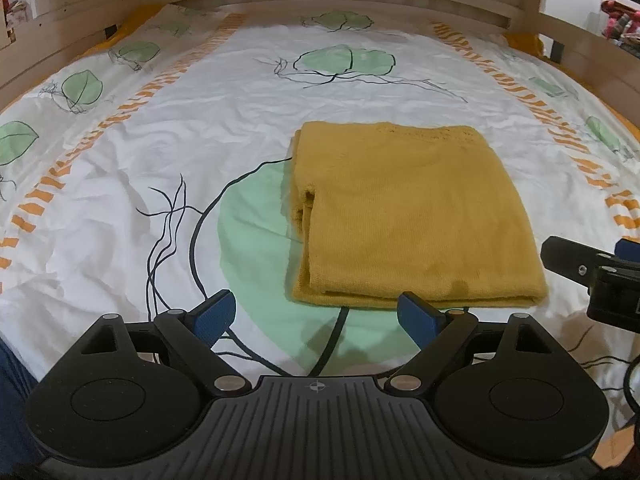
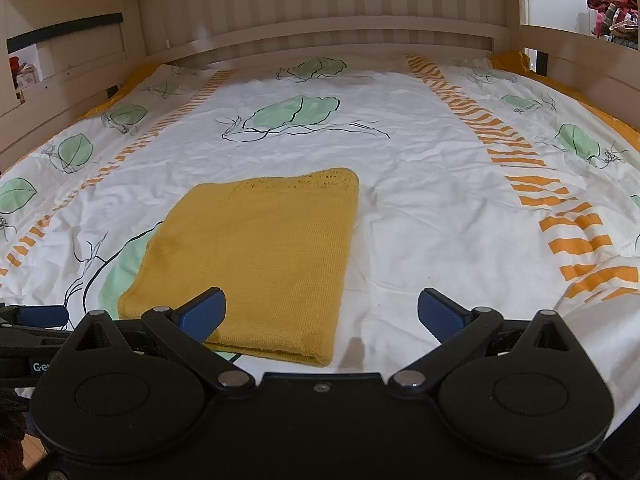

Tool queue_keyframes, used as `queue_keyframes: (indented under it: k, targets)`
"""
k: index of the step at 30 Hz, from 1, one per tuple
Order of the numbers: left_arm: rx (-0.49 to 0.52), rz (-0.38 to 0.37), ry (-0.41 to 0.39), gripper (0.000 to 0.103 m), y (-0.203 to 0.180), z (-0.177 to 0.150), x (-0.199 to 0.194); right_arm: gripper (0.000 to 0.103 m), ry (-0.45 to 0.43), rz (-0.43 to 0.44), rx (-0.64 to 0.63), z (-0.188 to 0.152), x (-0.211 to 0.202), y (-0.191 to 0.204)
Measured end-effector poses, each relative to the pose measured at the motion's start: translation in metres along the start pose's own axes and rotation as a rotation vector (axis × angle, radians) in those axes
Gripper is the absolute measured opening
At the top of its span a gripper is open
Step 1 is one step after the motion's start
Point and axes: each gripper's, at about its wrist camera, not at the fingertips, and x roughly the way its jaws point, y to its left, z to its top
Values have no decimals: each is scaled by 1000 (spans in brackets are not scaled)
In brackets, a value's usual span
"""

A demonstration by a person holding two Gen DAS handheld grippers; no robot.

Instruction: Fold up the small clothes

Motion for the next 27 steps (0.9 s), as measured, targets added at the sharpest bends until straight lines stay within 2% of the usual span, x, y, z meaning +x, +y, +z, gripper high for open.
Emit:
queue_keyframes:
  k: [27]
  targets:
    - [-6,1,10,88,2,0,3,102,13,5,9,-4,4,4]
